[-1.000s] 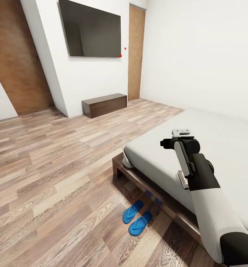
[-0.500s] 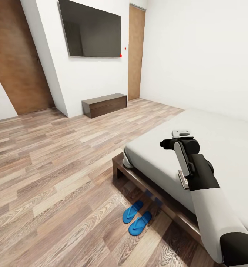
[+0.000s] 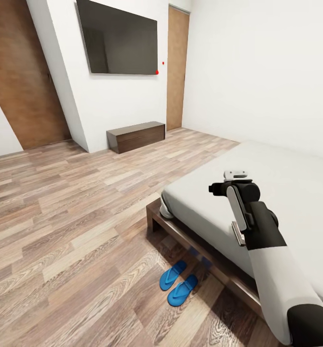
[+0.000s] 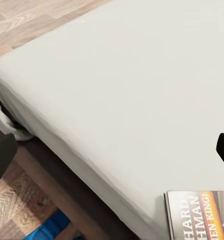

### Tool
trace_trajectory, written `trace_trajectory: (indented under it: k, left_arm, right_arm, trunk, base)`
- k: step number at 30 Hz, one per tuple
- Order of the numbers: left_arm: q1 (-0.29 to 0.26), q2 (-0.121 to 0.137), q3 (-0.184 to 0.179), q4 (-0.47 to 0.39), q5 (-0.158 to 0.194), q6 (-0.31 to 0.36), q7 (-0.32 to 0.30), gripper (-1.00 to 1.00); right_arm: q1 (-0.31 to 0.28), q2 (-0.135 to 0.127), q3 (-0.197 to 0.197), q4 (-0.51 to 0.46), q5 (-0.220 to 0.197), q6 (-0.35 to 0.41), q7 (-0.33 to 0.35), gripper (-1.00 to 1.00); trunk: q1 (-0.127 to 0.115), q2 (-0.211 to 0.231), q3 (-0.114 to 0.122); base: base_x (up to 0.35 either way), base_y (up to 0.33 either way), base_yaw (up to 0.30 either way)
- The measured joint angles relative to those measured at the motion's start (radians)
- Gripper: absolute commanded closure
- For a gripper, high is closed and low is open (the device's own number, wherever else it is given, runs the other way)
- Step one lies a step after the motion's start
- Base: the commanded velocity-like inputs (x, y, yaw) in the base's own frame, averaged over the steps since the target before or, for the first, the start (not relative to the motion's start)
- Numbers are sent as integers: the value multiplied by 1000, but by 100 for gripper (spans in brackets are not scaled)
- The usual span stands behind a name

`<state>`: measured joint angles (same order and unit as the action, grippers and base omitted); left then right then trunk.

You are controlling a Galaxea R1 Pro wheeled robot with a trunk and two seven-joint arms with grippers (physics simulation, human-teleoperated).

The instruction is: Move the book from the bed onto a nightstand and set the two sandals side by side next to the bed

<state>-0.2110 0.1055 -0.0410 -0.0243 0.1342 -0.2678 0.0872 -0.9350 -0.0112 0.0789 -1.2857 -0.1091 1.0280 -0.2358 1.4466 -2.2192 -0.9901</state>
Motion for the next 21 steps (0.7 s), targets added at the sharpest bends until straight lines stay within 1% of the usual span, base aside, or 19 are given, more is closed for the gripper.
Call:
trace_trajectory:
  k: [5, 6, 10, 14, 15, 18, 21]
  left_arm:
    - [-8, 12, 0, -13, -2, 7, 3, -100]
    - [-10, 20, 0, -16, -2, 20, 3, -100]
    - [-25, 36, 0, -28, -3, 80, 4, -100]
    - [-48, 48, -1, -75, -5, 170, 3, -100]
    - [-54, 55, -1, -116, -5, 220, 3, -100]
    - [-61, 70, -1, -198, -4, 301, 1, -100]
    - [-64, 83, -1, -296, -2, 407, 0, -100]
  right_arm:
    - [4, 0, 0, -1, 0, 0, 0, -100]
    - [5, 0, 0, -1, 0, 0, 0, -100]
    - [6, 0, 0, -2, 1, 0, -1, -100]
    - [6, -1, 1, 0, 1, 0, -1, -100]
    - [7, -1, 1, 2, 2, 0, -1, -100]
    - [7, -1, 0, 5, 2, 0, -2, -100]
    - [10, -1, 0, 7, 3, 0, -3, -100]
  trunk:
    - [0, 0, 0]
    - [0, 0, 0]
    - [0, 0, 0]
    - [0, 0, 0]
    - [0, 0, 0]
    - [0, 0, 0]
    - [0, 0, 0]
  base:
    - [0, 0, 0]
    - [0, 0, 0]
    - [0, 0, 0]
    - [0, 0, 0]
    - [0, 0, 0]
    - [0, 0, 0]
    - [0, 0, 0]
